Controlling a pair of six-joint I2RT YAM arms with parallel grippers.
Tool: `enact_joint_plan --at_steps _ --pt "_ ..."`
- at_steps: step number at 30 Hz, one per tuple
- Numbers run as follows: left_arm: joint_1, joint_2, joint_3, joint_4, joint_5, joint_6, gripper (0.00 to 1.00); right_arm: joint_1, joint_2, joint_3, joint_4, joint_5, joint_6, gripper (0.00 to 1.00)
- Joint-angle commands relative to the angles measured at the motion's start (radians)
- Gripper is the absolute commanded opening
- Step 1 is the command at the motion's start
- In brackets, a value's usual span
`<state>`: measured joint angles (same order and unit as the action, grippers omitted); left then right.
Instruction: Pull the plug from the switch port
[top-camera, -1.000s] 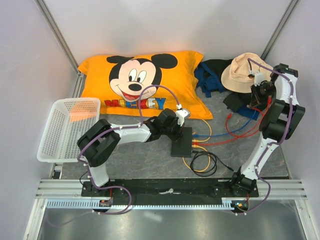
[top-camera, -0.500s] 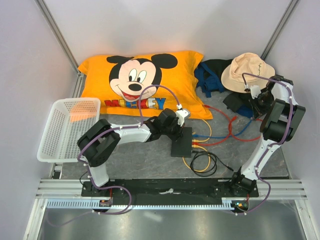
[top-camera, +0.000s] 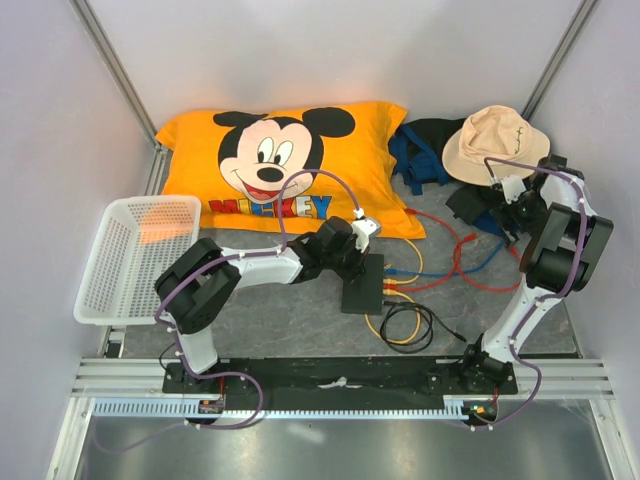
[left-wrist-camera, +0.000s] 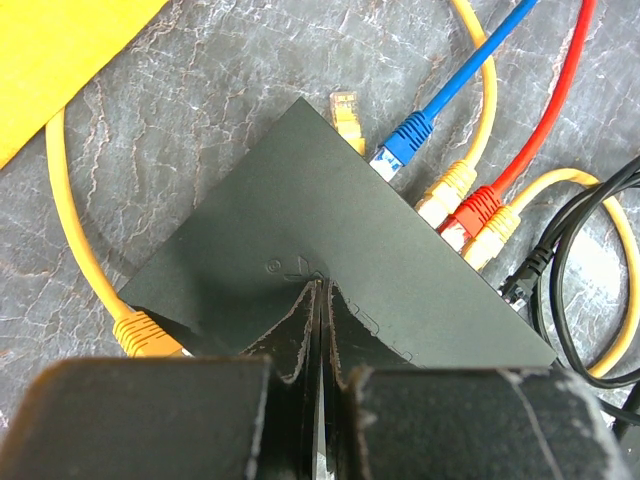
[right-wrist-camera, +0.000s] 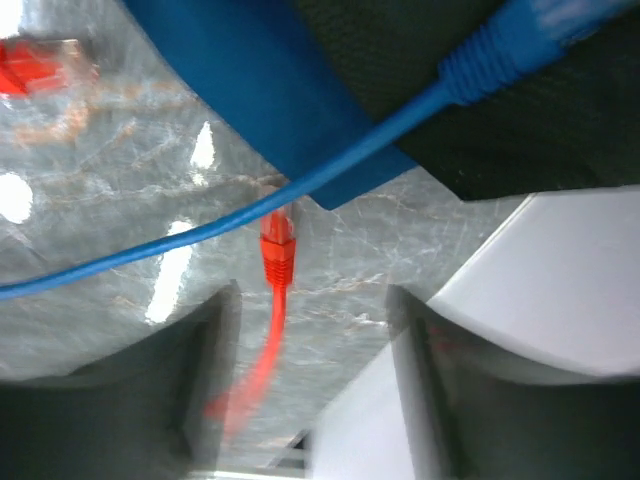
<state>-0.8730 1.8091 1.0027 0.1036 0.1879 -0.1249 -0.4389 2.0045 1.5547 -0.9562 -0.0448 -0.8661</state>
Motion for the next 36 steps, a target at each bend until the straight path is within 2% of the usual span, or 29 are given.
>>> enact_joint_plan --at_steps 1,6,9,10,11,14,19,22,26,33,36 --pt "0.02 0.07 -0.035 -0.225 -0.142 0.079 0.02 -0.004 -0.07 0.013 0.021 -0.049 0.052 0.98" --pt "0.022 0.082 -0.007 -0.219 -0.14 0.106 0.02 -0.004 -0.179 0.059 -0.05 -0.168 0.128 0.98" --pt "0.028 0.082 0.004 -0.22 -0.101 0.123 0.02 -0.001 -0.23 0.155 -0.154 -0.341 0.179 0.98" --pt "0.028 0.081 0.01 -0.228 -0.088 0.123 0.02 0.009 -0.239 0.198 -0.221 -0.48 0.185 0.98" --pt "0.031 0.085 0.016 -0.235 -0.081 0.123 0.02 0.02 -0.245 0.209 -0.248 -0.539 0.193 0.98" --pt "0.04 0.088 0.03 -0.257 -0.068 0.11 0.02 0.118 -0.212 0.217 -0.343 -0.721 0.17 0.97" --pt "0.074 0.084 0.048 -0.283 0.076 0.097 0.02 0.334 -0.061 0.176 -0.372 -0.817 0.173 0.91" --pt "0.095 0.108 0.095 -0.327 0.068 0.164 0.02 0.411 0.074 0.202 -0.409 -0.854 0.159 0.85" --pt "0.15 0.13 0.149 -0.39 0.073 0.243 0.02 0.477 0.259 0.261 -0.504 -0.868 0.075 0.78" --pt "0.198 0.147 0.183 -0.436 0.094 0.251 0.02 0.531 0.369 0.239 -0.504 -0.906 0.019 0.72" --pt "0.197 0.084 0.188 -0.452 0.123 0.217 0.02 0.539 0.379 0.225 -0.503 -0.931 0.019 0.68"
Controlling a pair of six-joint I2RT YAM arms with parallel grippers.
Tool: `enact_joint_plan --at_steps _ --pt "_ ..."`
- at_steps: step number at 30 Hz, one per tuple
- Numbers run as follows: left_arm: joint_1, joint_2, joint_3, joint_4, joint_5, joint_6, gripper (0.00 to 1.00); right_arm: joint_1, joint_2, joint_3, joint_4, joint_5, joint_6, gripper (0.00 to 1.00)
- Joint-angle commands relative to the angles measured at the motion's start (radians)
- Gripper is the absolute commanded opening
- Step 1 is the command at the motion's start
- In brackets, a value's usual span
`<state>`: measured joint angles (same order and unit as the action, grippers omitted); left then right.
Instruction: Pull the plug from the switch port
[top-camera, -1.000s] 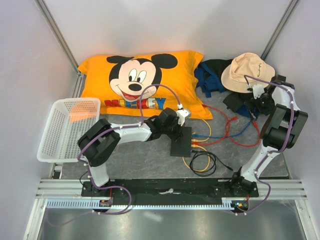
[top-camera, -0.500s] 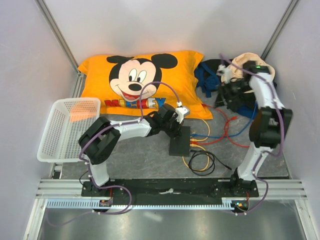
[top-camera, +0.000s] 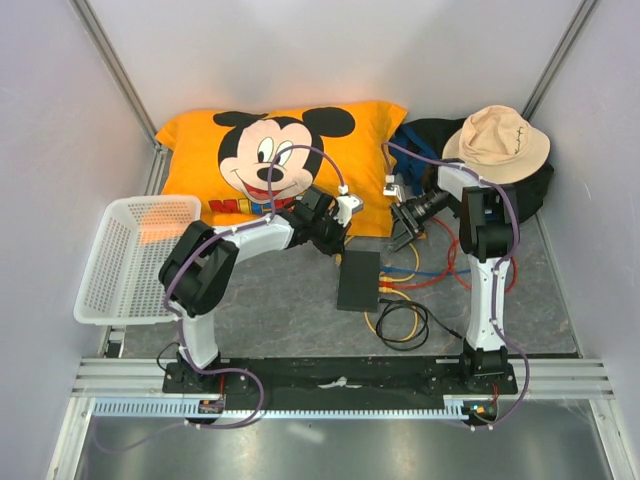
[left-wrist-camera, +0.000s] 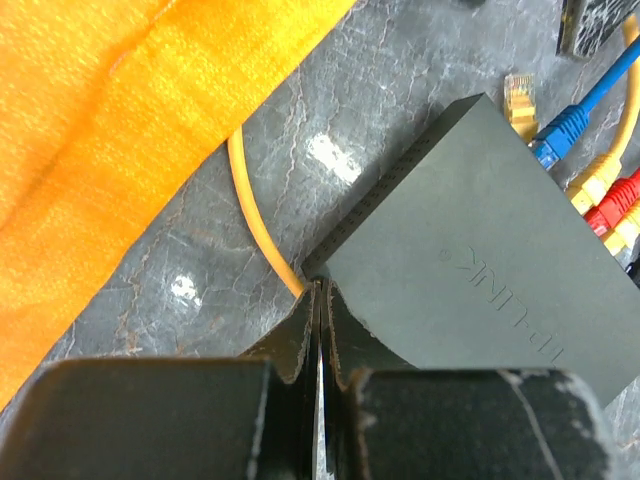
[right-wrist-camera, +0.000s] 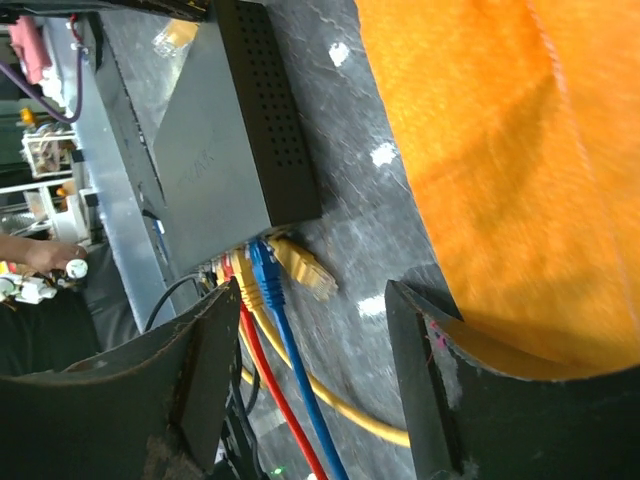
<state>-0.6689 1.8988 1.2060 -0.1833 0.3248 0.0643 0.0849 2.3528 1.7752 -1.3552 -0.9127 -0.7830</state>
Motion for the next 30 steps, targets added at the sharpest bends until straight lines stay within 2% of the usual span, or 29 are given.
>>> enact_joint_plan --at_steps 1,4,7,17,20,27,30 --pt "-0.008 -0.032 -0.011 -0.166 -0.004 0.022 0.02 0.013 0.026 -0.008 -0.104 -0.069 -0.064 0.67" --pt "-0.024 -0.144 -0.028 -0.16 0.081 0.049 0.02 0.024 -0.013 -0.054 -0.104 -0.097 -0.091 0.67" --pt "-0.053 -0.17 -0.052 -0.162 0.115 0.068 0.02 0.044 -0.02 -0.083 -0.105 -0.087 -0.11 0.66" --pt "-0.118 -0.054 -0.046 -0.11 0.065 -0.081 0.02 0.053 -0.041 -0.172 -0.105 -0.08 -0.136 0.62" --pt "-0.118 -0.015 -0.063 -0.079 0.008 -0.118 0.02 0.053 -0.046 -0.183 -0.107 -0.09 -0.142 0.61" --pt "-0.116 0.055 -0.034 -0.087 0.011 -0.12 0.02 0.064 0.019 -0.175 -0.105 -0.081 -0.098 0.59" --pt "-0.116 0.069 -0.022 -0.091 0.008 -0.121 0.02 0.064 0.056 -0.177 -0.105 -0.097 -0.064 0.54"
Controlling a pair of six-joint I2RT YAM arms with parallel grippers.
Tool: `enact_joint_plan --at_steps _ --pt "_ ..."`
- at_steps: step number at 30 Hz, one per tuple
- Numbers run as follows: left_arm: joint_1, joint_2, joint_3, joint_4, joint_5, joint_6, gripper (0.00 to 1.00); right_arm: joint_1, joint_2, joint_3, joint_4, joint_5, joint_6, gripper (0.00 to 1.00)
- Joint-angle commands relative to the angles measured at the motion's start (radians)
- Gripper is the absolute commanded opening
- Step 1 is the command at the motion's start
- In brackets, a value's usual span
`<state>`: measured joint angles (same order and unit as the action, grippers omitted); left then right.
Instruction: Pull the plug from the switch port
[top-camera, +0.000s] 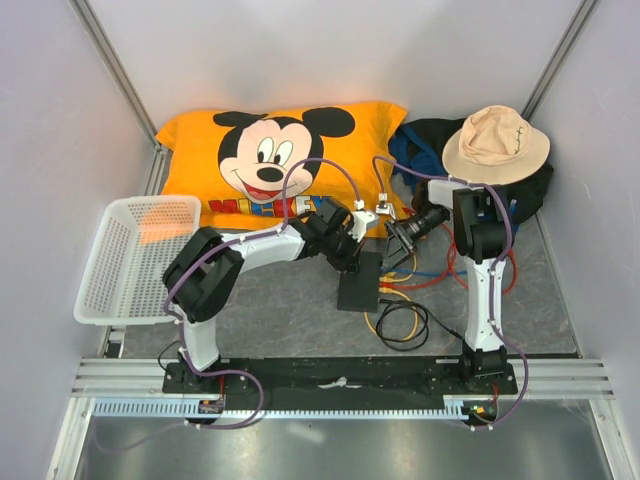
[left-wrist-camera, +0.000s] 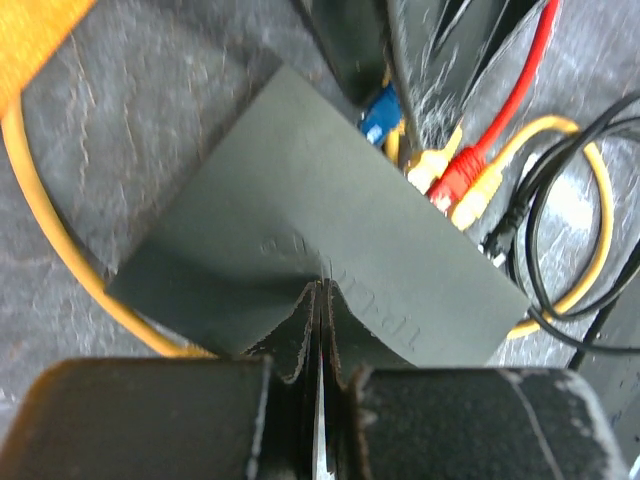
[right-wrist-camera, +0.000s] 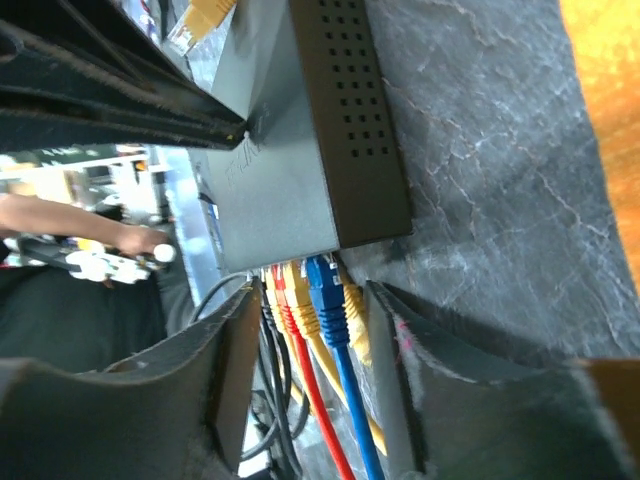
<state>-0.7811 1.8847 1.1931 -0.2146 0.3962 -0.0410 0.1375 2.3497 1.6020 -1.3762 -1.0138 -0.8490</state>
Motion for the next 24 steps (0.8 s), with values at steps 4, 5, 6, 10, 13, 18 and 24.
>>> enact_joint_plan --at_steps 4,5,6,10,13,18,24 --pt "-0.004 0.082 -0.007 -0.058 -0.069 -0.016 0.02 0.011 0.089 -0.01 -0.083 -0.042 0.03 0.49" --pt "-0.004 0.077 -0.009 -0.058 -0.068 -0.014 0.02 0.013 0.094 -0.01 -0.083 -0.052 0.037 0.48" --pt "-0.004 0.076 -0.015 -0.057 -0.072 -0.014 0.02 0.011 0.097 -0.011 -0.081 -0.066 0.041 0.48" --pt "-0.004 0.065 -0.026 -0.049 -0.079 -0.011 0.02 0.011 0.121 -0.004 -0.083 -0.066 0.05 0.45" --pt "-0.006 0.06 -0.03 -0.045 -0.079 -0.01 0.02 0.011 0.129 0.004 -0.081 -0.057 0.059 0.44" --pt "-0.006 0.057 -0.032 -0.042 -0.082 -0.007 0.02 0.004 0.135 0.03 -0.084 -0.051 0.074 0.43" --pt "-0.006 0.062 -0.023 -0.042 -0.082 -0.002 0.02 -0.024 0.148 0.087 -0.081 -0.02 0.11 0.43"
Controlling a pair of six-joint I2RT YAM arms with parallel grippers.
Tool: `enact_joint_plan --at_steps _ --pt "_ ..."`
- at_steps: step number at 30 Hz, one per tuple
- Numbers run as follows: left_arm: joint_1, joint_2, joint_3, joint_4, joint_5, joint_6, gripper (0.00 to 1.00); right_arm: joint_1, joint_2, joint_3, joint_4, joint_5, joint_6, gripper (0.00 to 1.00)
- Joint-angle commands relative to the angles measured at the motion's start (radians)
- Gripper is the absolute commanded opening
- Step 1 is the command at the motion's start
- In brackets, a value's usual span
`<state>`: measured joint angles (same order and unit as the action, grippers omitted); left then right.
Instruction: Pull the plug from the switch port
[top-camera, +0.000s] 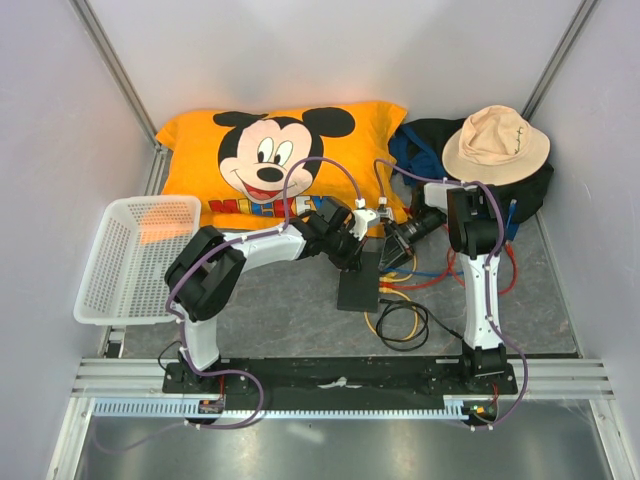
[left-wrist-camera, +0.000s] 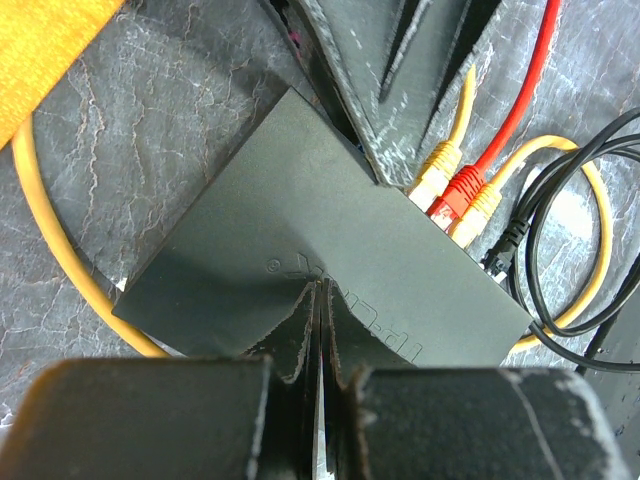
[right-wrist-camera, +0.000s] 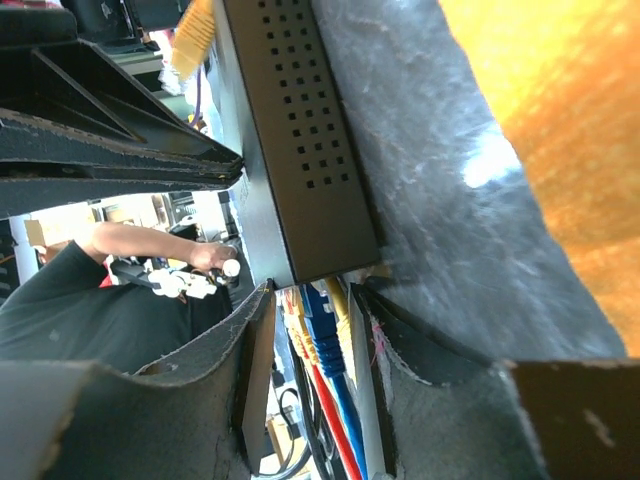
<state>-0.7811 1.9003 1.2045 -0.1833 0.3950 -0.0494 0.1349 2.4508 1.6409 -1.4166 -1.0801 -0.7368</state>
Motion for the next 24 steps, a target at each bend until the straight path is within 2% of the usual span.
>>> enact_joint_plan --at_steps 1,14,16,18,22,24 --pt "-0.006 0.048 -0.034 -0.073 -0.084 0.006 0.02 -0.021 0.048 0.053 -0.041 0.055 0.0 0.42" --pt "-0.006 0.051 -0.025 -0.071 -0.094 0.014 0.02 -0.02 0.054 0.04 -0.042 0.124 -0.015 0.33" --pt "-0.006 0.051 -0.025 -0.073 -0.094 0.014 0.02 -0.021 0.05 0.042 -0.044 0.126 -0.016 0.35" --pt "-0.006 0.049 -0.025 -0.071 -0.094 0.016 0.02 -0.026 0.043 0.039 -0.042 0.123 -0.019 0.43" --pt "-0.006 0.051 -0.023 -0.073 -0.097 0.016 0.02 -0.024 0.047 0.042 -0.042 0.12 -0.021 0.44" --pt "-0.006 0.051 -0.025 -0.073 -0.096 0.016 0.02 -0.026 0.047 0.033 -0.042 0.126 -0.024 0.4"
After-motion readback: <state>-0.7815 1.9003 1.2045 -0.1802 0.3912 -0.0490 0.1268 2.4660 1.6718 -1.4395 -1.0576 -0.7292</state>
